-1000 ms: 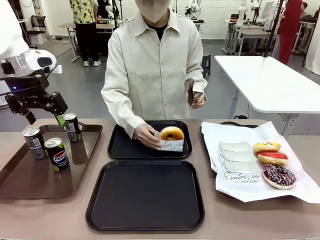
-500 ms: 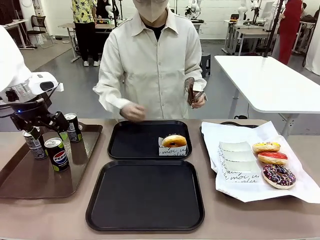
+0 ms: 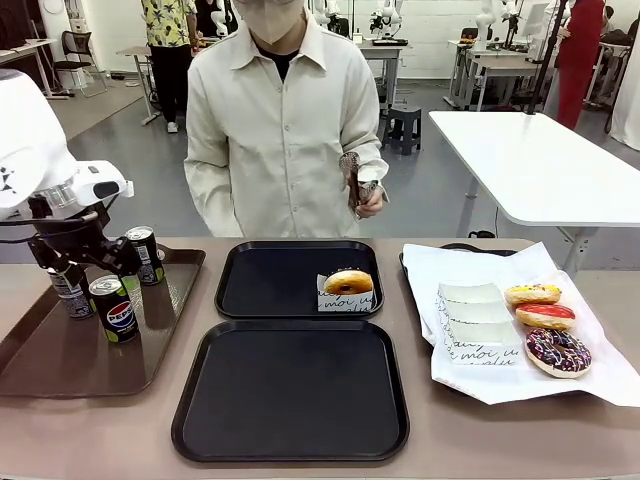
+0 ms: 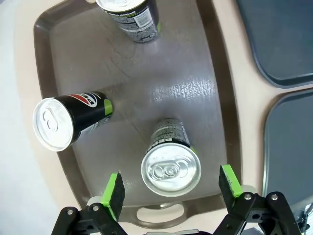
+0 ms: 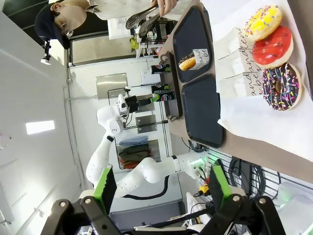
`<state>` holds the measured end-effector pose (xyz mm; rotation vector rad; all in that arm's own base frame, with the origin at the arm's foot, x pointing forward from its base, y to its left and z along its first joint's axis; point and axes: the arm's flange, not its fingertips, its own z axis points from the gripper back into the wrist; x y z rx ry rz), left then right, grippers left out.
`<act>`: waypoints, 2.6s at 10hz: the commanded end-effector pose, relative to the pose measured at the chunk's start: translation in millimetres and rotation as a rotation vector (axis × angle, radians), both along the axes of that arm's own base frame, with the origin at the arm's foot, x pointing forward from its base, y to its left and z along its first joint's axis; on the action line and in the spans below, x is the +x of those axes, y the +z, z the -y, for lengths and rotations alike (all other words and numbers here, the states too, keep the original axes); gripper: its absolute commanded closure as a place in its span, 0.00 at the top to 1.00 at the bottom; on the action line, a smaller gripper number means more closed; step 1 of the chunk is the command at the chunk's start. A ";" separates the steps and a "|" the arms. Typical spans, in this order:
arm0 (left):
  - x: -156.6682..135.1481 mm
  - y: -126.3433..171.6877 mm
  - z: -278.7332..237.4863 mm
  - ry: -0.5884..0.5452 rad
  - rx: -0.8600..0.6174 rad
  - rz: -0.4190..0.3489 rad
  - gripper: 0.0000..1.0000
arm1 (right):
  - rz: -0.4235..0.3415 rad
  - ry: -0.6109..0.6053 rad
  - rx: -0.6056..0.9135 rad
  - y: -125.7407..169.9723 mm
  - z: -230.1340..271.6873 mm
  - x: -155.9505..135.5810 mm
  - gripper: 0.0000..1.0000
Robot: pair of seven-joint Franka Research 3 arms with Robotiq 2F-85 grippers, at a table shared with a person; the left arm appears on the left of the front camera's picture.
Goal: Set up donuts and drinks on trays.
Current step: Pick up one Pepsi coke and place it on the Flat Tray.
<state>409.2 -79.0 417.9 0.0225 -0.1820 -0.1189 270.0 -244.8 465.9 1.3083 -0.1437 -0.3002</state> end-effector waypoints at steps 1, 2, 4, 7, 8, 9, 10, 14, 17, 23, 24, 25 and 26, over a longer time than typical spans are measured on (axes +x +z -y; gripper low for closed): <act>9.3 -11.1 3.7 0.043 0.040 0.005 1.00 | 0.016 -0.006 0.020 -0.5 0.4 0.4 1.00; 11.5 -15.3 3.7 0.054 0.023 -0.014 1.00 | 0.016 -0.006 0.020 -0.5 0.4 0.4 1.00; 18.4 -20.4 0.4 0.097 -0.038 -0.040 1.00 | 0.016 -0.006 0.020 -0.5 0.4 0.4 1.00; 23.9 -22.8 -5.5 0.128 -0.069 -0.036 0.45 | 0.016 -0.006 0.020 -0.5 0.4 0.4 1.00; 24.2 -21.6 -6.0 0.129 -0.075 -0.028 0.00 | 0.016 -0.006 0.020 -0.5 0.4 0.4 1.00; 24.4 -21.1 -6.3 0.132 -0.078 -0.033 0.41 | 0.016 -0.006 0.020 -0.5 0.4 0.4 1.00; 24.2 -21.2 -6.4 0.132 -0.080 -0.036 0.00 | 0.016 -0.006 0.020 -0.5 0.4 0.4 1.00; 17.3 18.2 -1.1 0.163 -0.011 -0.121 0.50 | 0.016 -0.006 0.020 -0.5 0.4 0.4 1.00; -9.8 110.6 3.1 0.124 0.012 -0.079 0.50 | 0.016 -0.006 0.020 -0.5 0.4 0.4 1.00; -15.9 116.5 1.2 0.118 0.002 -0.081 0.50 | 0.016 -0.006 0.020 -0.5 0.4 0.4 1.00; -19.8 120.1 -1.4 0.121 0.002 -0.092 0.58 | 0.016 -0.006 0.020 -0.5 0.4 0.4 1.00; -8.8 112.4 29.0 0.088 -0.004 -0.052 0.58 | 0.016 -0.006 0.020 -0.5 0.4 0.4 1.00; 13.2 102.8 70.9 0.054 0.012 -0.033 0.58 | 0.016 -0.006 0.020 -0.5 0.4 0.4 1.00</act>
